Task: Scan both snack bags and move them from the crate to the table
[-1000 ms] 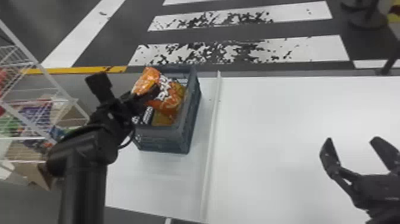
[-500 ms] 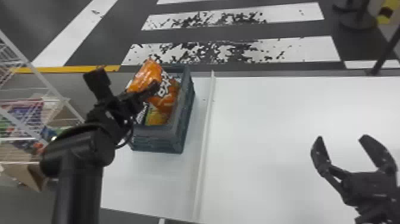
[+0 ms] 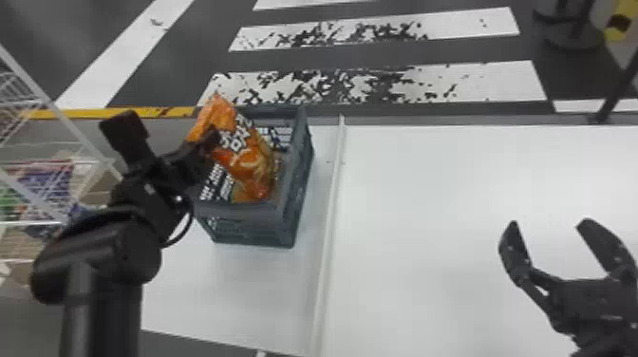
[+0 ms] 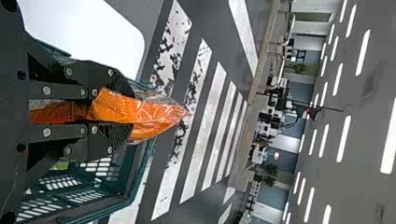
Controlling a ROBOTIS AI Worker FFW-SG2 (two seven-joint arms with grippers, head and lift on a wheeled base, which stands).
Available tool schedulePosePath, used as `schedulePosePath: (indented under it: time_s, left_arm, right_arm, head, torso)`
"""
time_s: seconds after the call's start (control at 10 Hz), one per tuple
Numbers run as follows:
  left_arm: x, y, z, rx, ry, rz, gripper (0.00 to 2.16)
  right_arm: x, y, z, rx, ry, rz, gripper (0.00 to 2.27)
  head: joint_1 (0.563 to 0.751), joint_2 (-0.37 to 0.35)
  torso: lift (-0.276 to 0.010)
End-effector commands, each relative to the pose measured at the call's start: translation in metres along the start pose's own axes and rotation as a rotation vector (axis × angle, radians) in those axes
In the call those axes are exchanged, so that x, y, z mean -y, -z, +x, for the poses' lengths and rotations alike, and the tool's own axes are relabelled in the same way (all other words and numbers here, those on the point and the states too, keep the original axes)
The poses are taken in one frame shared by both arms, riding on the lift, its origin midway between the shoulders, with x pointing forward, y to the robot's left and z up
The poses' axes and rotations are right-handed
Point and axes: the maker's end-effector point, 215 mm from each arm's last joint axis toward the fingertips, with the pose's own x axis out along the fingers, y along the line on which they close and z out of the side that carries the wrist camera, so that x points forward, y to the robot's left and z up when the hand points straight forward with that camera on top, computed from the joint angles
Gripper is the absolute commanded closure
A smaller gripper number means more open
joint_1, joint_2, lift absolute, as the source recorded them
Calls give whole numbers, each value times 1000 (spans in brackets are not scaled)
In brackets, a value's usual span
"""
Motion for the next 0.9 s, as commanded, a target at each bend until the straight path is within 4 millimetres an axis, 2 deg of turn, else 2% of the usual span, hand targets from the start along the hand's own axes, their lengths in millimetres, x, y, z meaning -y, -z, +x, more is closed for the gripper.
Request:
schedulePosePath:
  time_s: [0.0, 0.1, 0.2, 0.4, 0.5, 0.6, 0.7, 0.8]
  left_arm:
    - [1, -27, -17, 56, 14, -37, 2135]
    - [11, -47, -31, 97, 53, -71, 2135]
    - [31, -68, -50, 127, 88, -51, 2135]
    - [81, -92, -80, 146, 240, -144, 2135]
    - [112, -81, -88, 110, 322, -177, 2135]
    - [151, -63, -94, 70, 424, -225, 2135]
    - [186, -36, -95, 16, 505, -262, 2138]
    - [230, 4, -96, -67, 589, -299, 2135]
  right_arm:
    - [0, 0, 0, 0, 0, 1, 60]
    - [-1, 0, 0, 0, 1, 3, 60]
    - [-1, 0, 0, 0, 1, 1, 60]
    - [-1, 1, -1, 0, 1, 2, 60]
    - [-1, -1, -1, 5, 1, 1, 60]
    - [-2, -2, -1, 8, -1, 2, 60]
    - [-1, -2, -1, 8, 1, 2, 60]
    - [1, -1, -1, 6, 9, 2, 60]
  head:
    - [695, 234]
    - [695, 241]
    - [695, 241]
    - [695, 218]
    - [695, 193]
    - [695, 159]
    - [695, 133]
    - [695, 77]
  torso:
    - [-88]
    - [-88]
    - [-88]
    - [-88]
    - [-88]
    - [-88]
    - [-88]
    - [-88]
